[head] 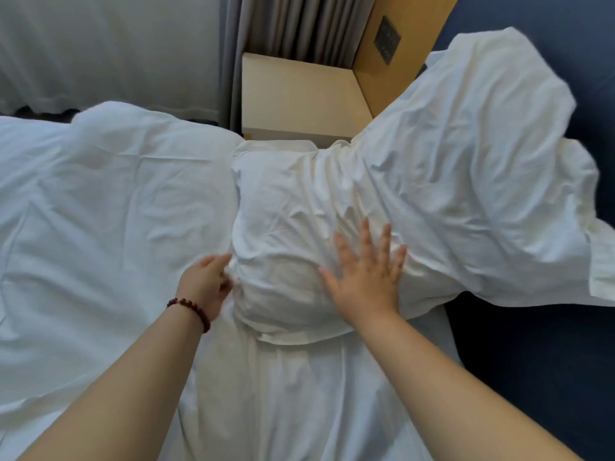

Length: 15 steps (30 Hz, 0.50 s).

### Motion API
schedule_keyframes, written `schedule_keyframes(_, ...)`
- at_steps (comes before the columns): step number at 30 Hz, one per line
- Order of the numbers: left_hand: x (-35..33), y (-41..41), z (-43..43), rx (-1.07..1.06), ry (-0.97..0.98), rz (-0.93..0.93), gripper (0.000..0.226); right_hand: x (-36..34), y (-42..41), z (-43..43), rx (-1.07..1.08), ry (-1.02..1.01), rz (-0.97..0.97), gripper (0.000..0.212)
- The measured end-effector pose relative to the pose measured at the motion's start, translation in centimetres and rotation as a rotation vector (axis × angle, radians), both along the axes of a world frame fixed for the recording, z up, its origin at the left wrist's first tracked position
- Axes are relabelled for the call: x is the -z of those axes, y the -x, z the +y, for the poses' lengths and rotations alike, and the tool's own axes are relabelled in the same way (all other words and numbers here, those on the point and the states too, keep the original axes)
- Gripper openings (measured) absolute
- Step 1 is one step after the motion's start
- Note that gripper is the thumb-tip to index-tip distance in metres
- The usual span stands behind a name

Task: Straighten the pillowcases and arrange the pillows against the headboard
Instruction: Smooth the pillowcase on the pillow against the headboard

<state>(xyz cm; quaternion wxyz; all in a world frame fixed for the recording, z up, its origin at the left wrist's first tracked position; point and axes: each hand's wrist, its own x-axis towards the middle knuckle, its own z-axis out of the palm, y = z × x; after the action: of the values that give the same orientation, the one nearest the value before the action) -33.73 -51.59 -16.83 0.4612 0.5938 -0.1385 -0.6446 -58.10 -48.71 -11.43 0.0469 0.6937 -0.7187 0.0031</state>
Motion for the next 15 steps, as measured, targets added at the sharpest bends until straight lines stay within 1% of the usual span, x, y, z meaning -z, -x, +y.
schedule_keyframes(1,-0.4,-0.5,-0.5,-0.070,0.057,0.031,0.013,0.6,-1.6,-0.2,-0.031,-0.028,-0.051,0.073)
schedule_keyframes(2,-0.9,-1.1,-0.9,-0.112,0.100,0.022,0.015,1.2,-3.0,-0.6,-0.050,-0.062,-0.095,0.074)
schedule_keyframes(4,-1.0,-1.7,-1.0,-0.067,0.112,-0.060,0.008,2.2,-4.9,-1.4,-0.056,-0.146,-0.132,0.073)
schedule_keyframes(7,1.2,-1.6,0.3,0.179,0.023,-0.117,0.015,3.5,-5.4,-2.5,-0.027,-0.231,-0.096,0.077)
schedule_keyframes(9,2.4,-1.2,1.3,0.353,-0.044,-0.142,0.030,3.9,-5.2,-2.7,-0.024,-0.266,-0.081,0.077)
schedule_keyframes(10,2.6,-1.0,1.6,0.395,-0.055,-0.139,0.034,3.9,-5.2,-2.7,-0.023,-0.270,-0.074,0.077)
schedule_keyframes(11,2.7,-0.8,1.7,0.377,-0.060,-0.146,0.033,3.8,-5.3,-2.7,-0.026,-0.258,-0.070,0.077)
schedule_keyframes(13,2.8,-0.3,1.8,0.217,-0.060,-0.128,0.025,3.6,-5.7,-2.6,-0.083,-0.173,-0.080,0.079)
schedule_keyframes(15,2.1,0.4,2.0,0.053,-0.021,-0.104,0.022,3.8,-5.9,-2.5,-0.183,-0.099,-0.074,0.079)
